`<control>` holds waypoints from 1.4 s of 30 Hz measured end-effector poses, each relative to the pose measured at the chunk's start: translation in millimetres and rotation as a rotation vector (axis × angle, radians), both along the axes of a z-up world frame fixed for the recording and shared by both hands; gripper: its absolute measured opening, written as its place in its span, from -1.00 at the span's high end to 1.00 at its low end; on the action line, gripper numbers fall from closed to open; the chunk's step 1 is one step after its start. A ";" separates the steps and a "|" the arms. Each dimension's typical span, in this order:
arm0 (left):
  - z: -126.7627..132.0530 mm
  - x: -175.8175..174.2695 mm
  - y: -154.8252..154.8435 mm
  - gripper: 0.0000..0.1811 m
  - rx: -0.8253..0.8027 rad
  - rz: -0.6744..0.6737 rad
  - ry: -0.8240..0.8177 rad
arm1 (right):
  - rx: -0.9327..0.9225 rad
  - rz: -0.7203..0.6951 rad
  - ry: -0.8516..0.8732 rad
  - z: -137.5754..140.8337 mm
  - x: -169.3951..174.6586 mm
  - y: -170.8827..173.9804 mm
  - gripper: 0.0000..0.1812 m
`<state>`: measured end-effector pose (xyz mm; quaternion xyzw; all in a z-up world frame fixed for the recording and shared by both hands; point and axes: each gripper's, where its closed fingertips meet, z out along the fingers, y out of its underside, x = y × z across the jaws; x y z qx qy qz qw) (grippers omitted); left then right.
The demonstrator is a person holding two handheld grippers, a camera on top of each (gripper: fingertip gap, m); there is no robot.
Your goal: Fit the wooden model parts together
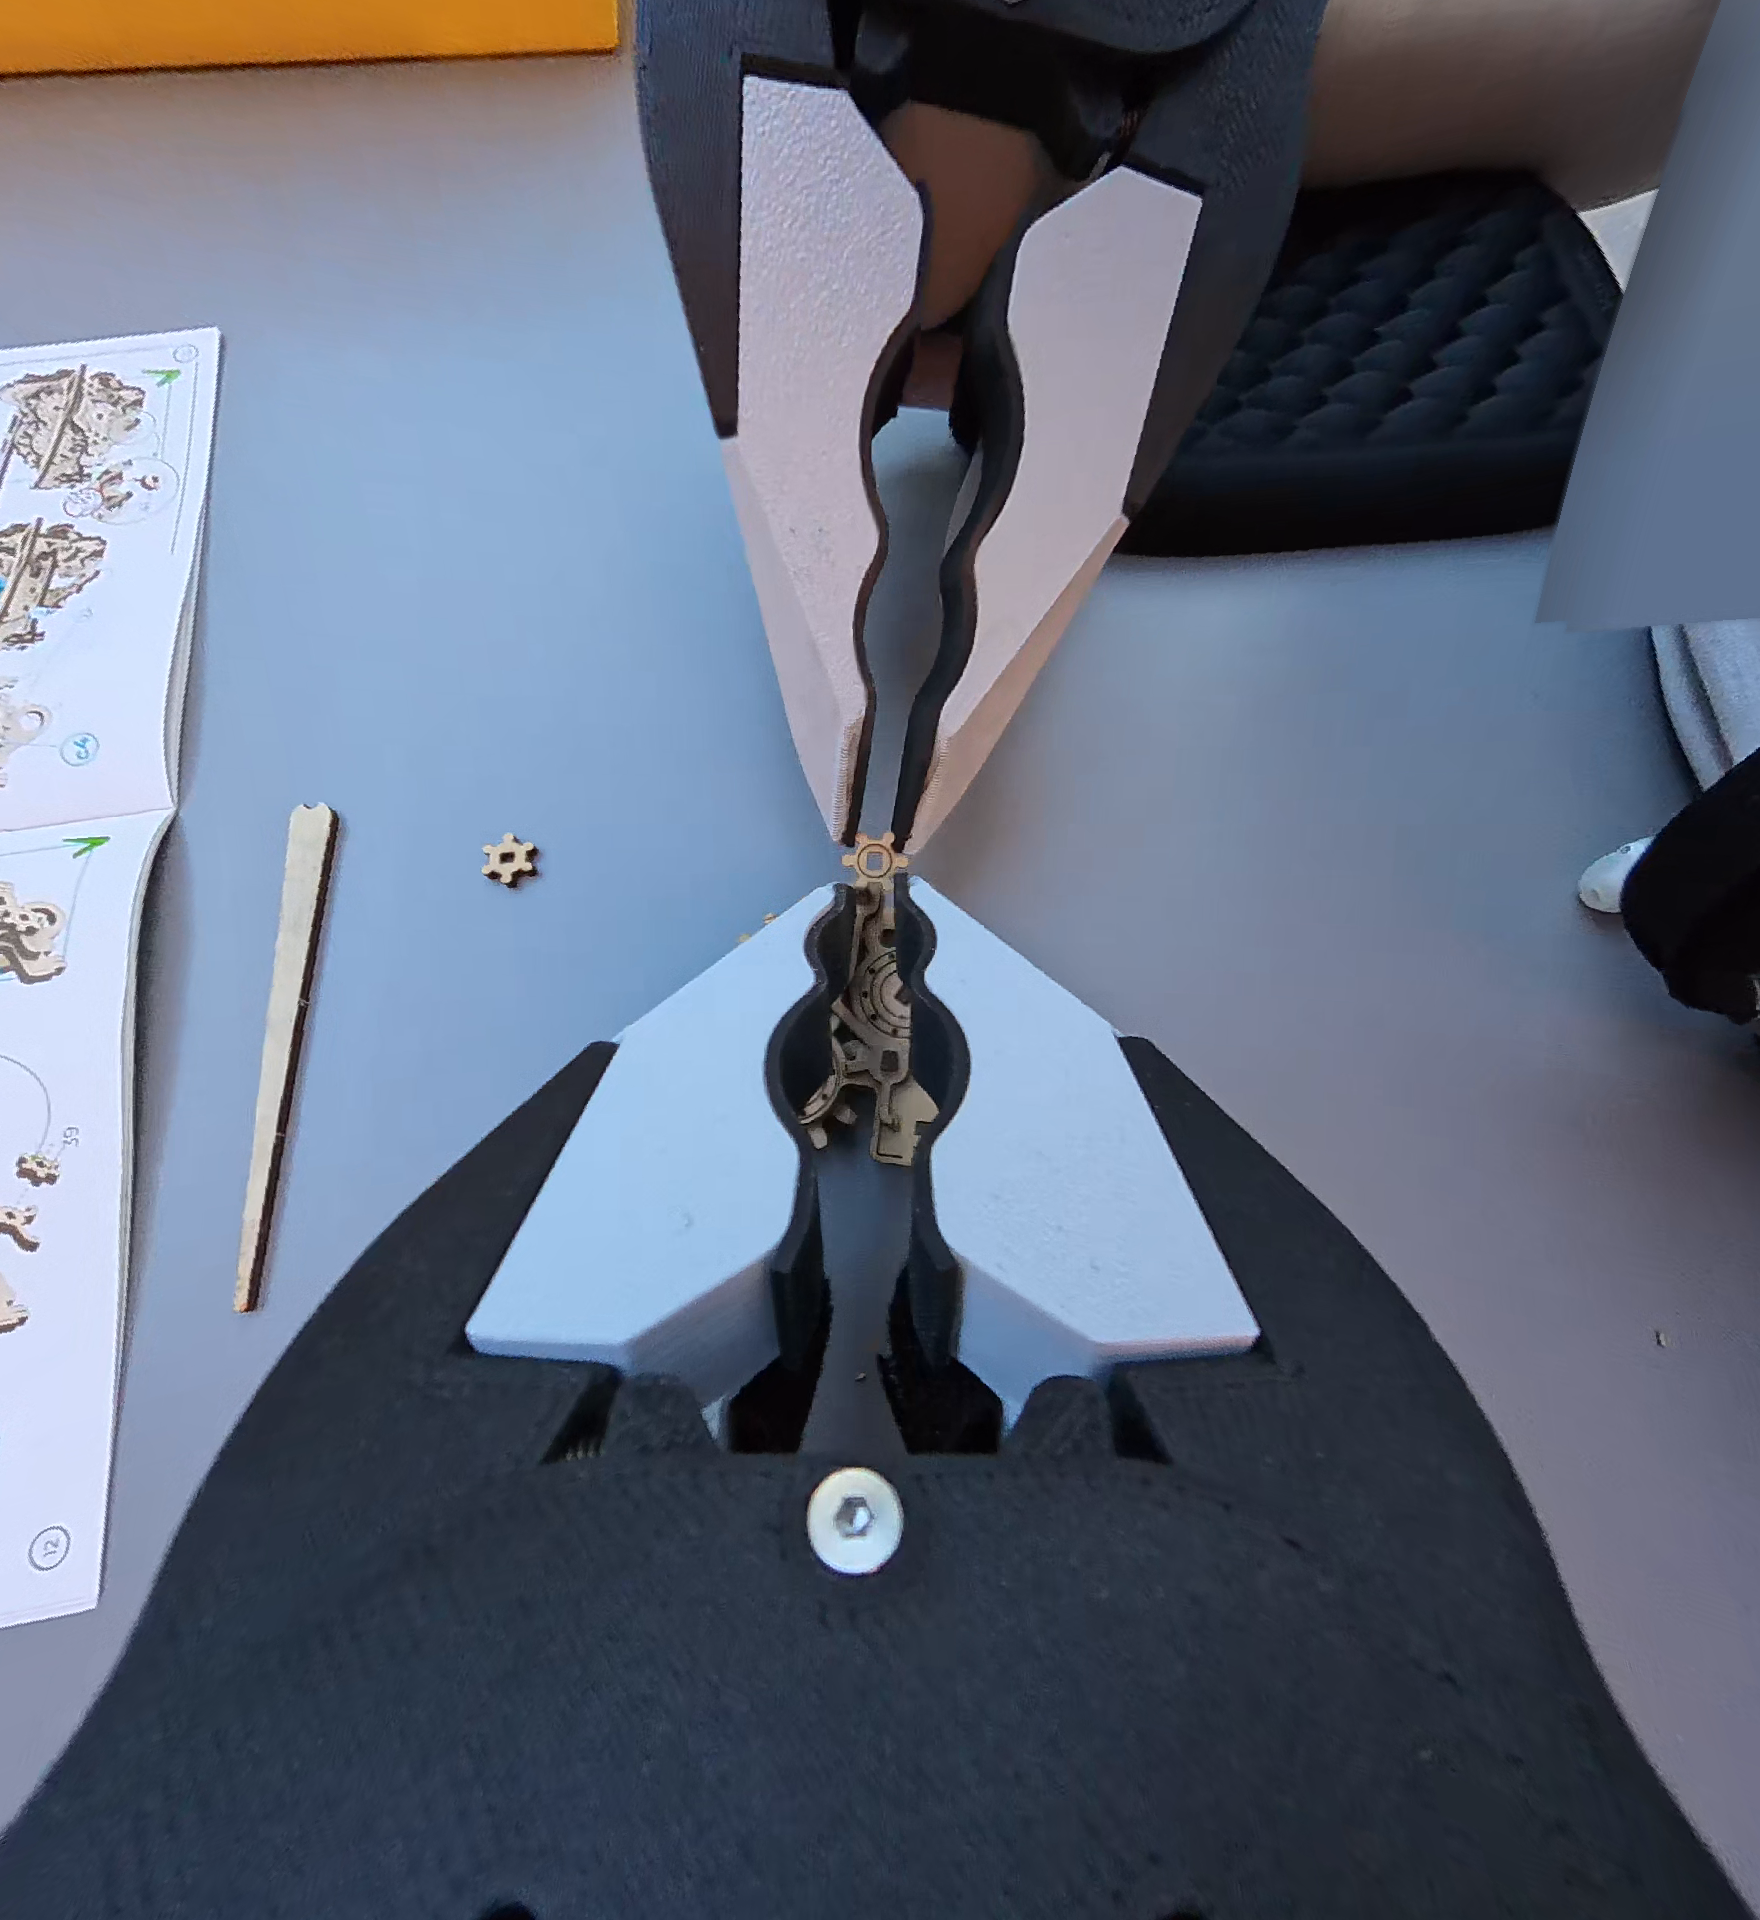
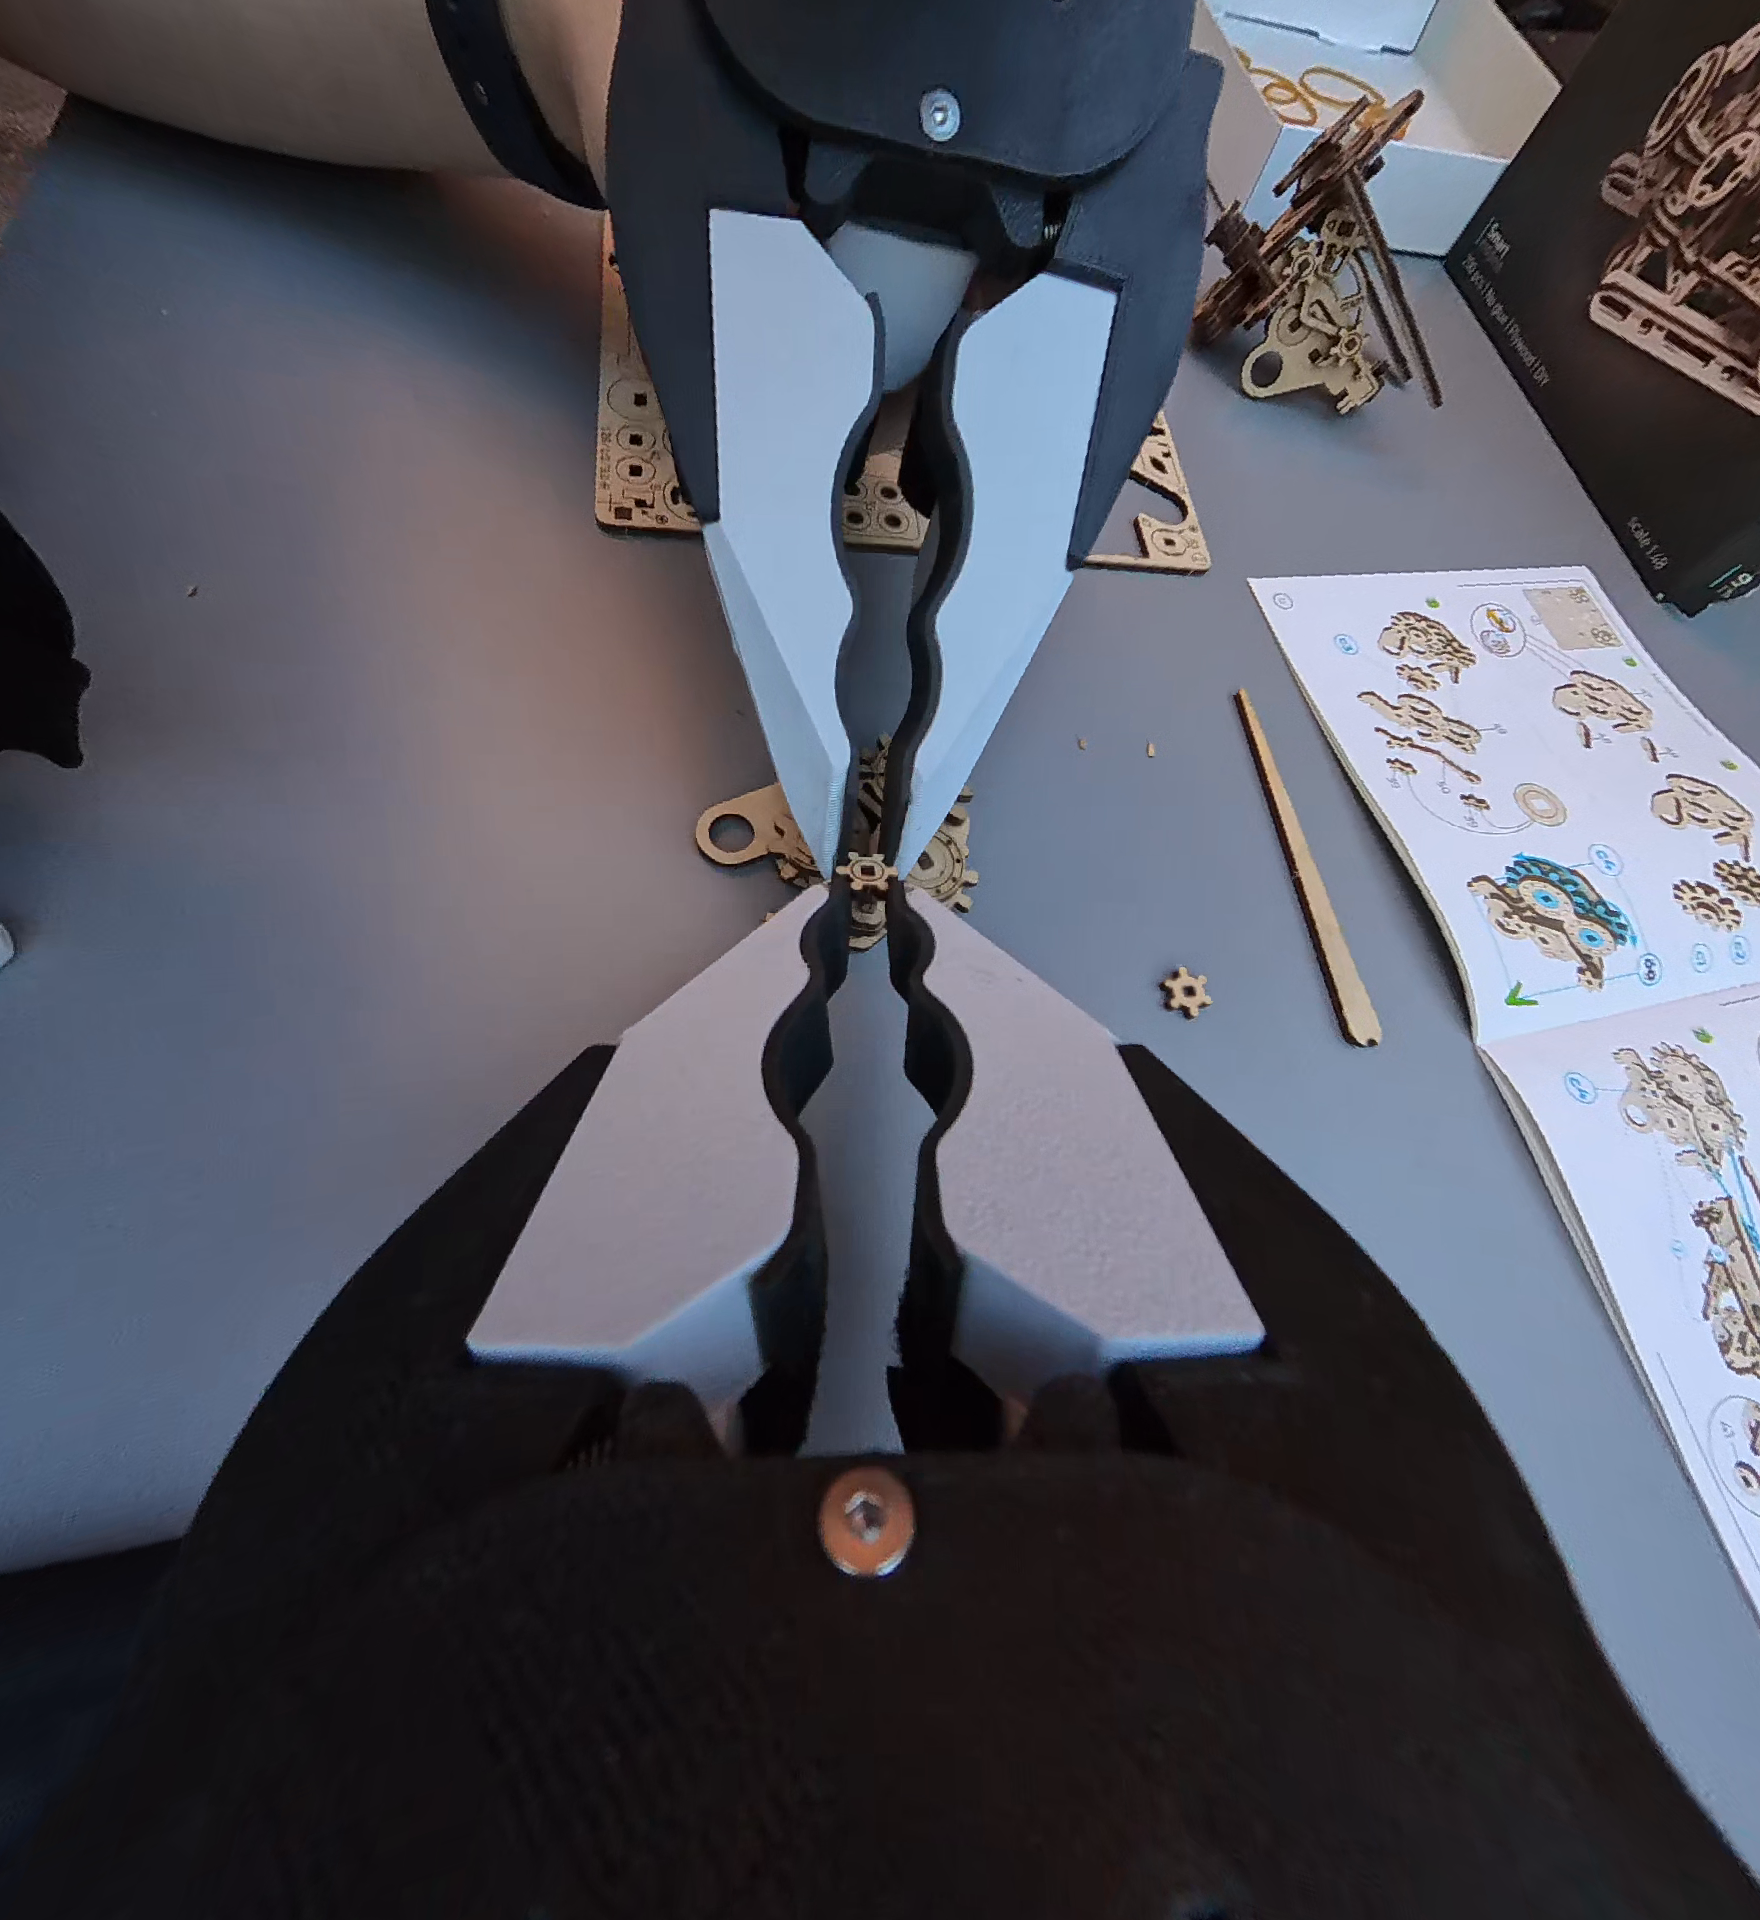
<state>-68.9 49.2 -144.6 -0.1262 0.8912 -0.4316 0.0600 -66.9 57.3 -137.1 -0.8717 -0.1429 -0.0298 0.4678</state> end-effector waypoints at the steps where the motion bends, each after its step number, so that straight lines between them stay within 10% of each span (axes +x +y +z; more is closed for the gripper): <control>1: -0.1 -0.5 0.2 0.94 0.004 -0.002 -0.002 | 0.007 -0.001 0.002 -0.1 -0.5 -0.8 0.94; 42: -5.8 2.2 3.0 0.95 0.030 0.007 -0.011 | -0.020 -0.007 -0.038 -12.4 4.7 2.4 0.94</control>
